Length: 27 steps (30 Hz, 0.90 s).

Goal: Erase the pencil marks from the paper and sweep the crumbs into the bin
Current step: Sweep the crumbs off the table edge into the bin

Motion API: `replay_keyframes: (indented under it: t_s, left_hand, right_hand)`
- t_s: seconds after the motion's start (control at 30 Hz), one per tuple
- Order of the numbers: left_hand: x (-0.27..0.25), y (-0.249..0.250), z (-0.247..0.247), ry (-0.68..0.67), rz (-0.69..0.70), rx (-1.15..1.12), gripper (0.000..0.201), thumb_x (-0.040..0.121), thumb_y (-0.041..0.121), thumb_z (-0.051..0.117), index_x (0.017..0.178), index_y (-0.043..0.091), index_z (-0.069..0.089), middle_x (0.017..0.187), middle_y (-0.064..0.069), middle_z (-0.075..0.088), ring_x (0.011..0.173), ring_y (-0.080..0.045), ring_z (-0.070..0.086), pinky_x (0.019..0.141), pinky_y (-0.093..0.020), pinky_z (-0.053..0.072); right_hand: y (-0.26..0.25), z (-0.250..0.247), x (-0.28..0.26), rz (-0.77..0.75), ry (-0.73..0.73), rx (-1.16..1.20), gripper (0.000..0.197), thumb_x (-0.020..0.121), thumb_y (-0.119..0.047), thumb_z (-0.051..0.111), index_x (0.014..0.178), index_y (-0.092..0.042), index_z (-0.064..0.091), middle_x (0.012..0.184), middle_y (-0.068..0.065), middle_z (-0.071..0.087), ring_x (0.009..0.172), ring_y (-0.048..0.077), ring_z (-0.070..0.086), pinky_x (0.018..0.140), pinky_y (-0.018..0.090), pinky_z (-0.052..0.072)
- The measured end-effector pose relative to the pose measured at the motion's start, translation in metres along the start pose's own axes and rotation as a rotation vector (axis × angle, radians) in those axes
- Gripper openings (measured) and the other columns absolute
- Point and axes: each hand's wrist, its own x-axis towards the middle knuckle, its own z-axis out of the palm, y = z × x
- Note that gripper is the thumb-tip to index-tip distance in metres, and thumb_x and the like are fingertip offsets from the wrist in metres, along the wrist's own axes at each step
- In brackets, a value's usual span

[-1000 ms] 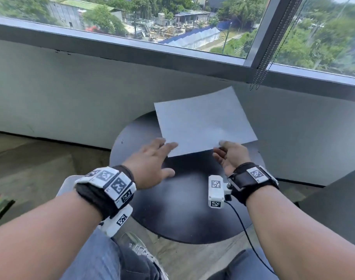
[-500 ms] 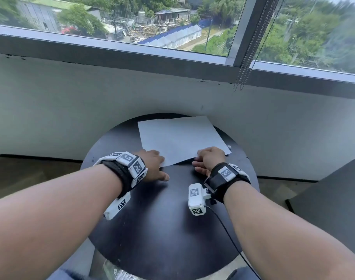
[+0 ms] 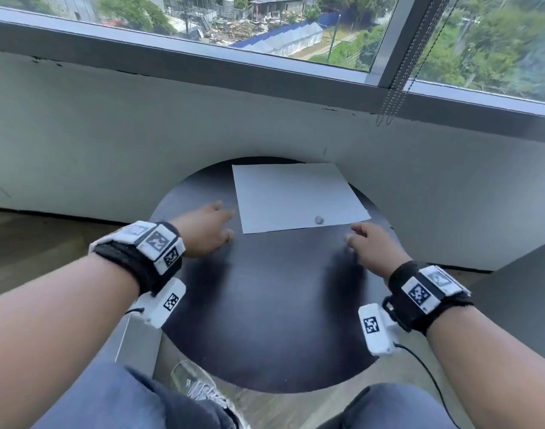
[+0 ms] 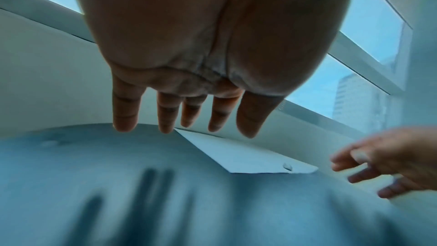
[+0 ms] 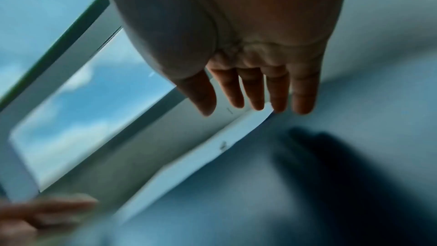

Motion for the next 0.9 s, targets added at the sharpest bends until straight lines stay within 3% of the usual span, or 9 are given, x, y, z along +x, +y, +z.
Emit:
replay_keyframes:
  t_s: [0.1, 0.23, 0.33, 0.43, 0.53, 0.67, 0.77, 0.83, 0.9]
  left_hand:
    - [-0.037, -0.053, 0.008, 0.039, -0.076, -0.023, 0.064, 0.103, 0.012, 0.048, 0.162, 0.019, 0.024, 0.17, -0.011, 0.013, 0.156, -0.024, 0.017, 0.121, -0.028, 0.016]
    - [-0.076, -0.092, 0.041, -0.051, -0.09, 0.062, 0.074, 0.091, 0.004, 0.049, 0.16, 0.015, 0.026, 0.167, -0.007, 0.018, 0.155, -0.023, 0.02, 0.123, -0.036, 0.024]
    - [-0.08, -0.104, 0.053, -0.066, -0.069, 0.096, 0.08, 0.09, 0.007, 0.047, 0.163, 0.019, 0.017, 0.171, -0.005, 0.003, 0.158, -0.021, 0.005, 0.125, -0.044, 0.021]
    - [-0.081, -0.104, 0.052, -0.063, -0.047, 0.139, 0.082, 0.091, 0.011, 0.05, 0.164, 0.021, 0.014, 0.172, -0.004, -0.001, 0.158, -0.021, 0.004, 0.124, -0.046, 0.022]
    - [-0.082, -0.104, 0.053, -0.048, -0.035, 0.172, 0.089, 0.091, 0.019, 0.063, 0.164, 0.024, 0.012, 0.172, -0.001, -0.001, 0.158, -0.019, 0.005, 0.123, -0.045, 0.025]
    - [-0.081, -0.104, 0.054, -0.071, -0.016, 0.157, 0.106, 0.084, 0.03, 0.078, 0.164, 0.019, 0.009, 0.172, -0.004, -0.004, 0.158, -0.02, 0.0, 0.124, -0.047, 0.025]
    - [-0.08, -0.104, 0.051, -0.095, -0.004, 0.148, 0.122, 0.076, 0.042, 0.086, 0.164, 0.016, 0.006, 0.172, -0.007, -0.004, 0.158, -0.021, 0.0, 0.125, -0.046, 0.022]
    - [-0.08, -0.104, 0.048, -0.099, 0.003, 0.154, 0.13, 0.071, 0.049, 0.088, 0.164, 0.013, 0.004, 0.172, -0.007, -0.002, 0.158, -0.021, 0.002, 0.126, -0.041, 0.019]
    - [-0.081, -0.102, 0.045, -0.095, -0.003, 0.174, 0.132, 0.067, 0.056, 0.089, 0.163, 0.013, 0.009, 0.172, -0.006, 0.001, 0.158, -0.022, 0.007, 0.125, -0.041, 0.022]
  right_hand:
    - [0.015, 0.004, -0.01, -0.004, -0.101, -0.502, 0.053, 0.097, -0.048, 0.053, 0.135, -0.011, 0.051, 0.149, 0.016, 0.042, 0.133, 0.034, 0.044, 0.112, 0.041, 0.034]
    - [-0.007, 0.057, -0.046, -0.005, -0.191, -0.66, 0.095, 0.087, -0.078, 0.036, 0.156, -0.015, 0.02, 0.166, 0.012, 0.007, 0.152, 0.037, 0.007, 0.118, 0.057, 0.02]
    - [-0.045, 0.111, -0.099, -0.181, -0.247, -0.698, 0.102, 0.085, -0.082, 0.028, 0.16, -0.018, 0.003, 0.168, 0.007, -0.01, 0.154, 0.032, -0.008, 0.119, 0.061, 0.01]
    - [-0.078, 0.144, -0.152, -0.419, -0.415, -0.677, 0.094, 0.091, -0.076, 0.028, 0.16, -0.015, 0.007, 0.168, 0.008, -0.008, 0.155, 0.029, -0.01, 0.122, 0.056, 0.006]
    - [-0.105, 0.133, -0.158, -0.502, -0.535, -0.554, 0.077, 0.099, -0.06, 0.041, 0.153, -0.008, 0.027, 0.165, 0.013, 0.017, 0.153, 0.027, 0.012, 0.122, 0.042, 0.014]
    - [-0.102, 0.1, -0.078, -0.293, -0.278, -0.619, 0.064, 0.1, -0.051, 0.048, 0.141, -0.003, 0.042, 0.153, 0.019, 0.034, 0.145, 0.035, 0.029, 0.115, 0.039, 0.026]
    - [-0.092, 0.116, -0.066, -0.149, -0.282, -0.769, 0.085, 0.094, -0.067, 0.041, 0.151, -0.005, 0.03, 0.161, 0.018, 0.018, 0.149, 0.038, 0.016, 0.12, 0.048, 0.022]
    - [-0.097, 0.141, -0.095, -0.233, -0.332, -0.764, 0.096, 0.09, -0.075, 0.036, 0.157, -0.01, 0.016, 0.166, 0.013, 0.003, 0.153, 0.034, 0.002, 0.12, 0.055, 0.019]
    - [-0.111, 0.155, -0.13, -0.389, -0.447, -0.774, 0.091, 0.092, -0.073, 0.037, 0.156, -0.011, 0.021, 0.166, 0.012, 0.007, 0.154, 0.03, 0.005, 0.121, 0.053, 0.019]
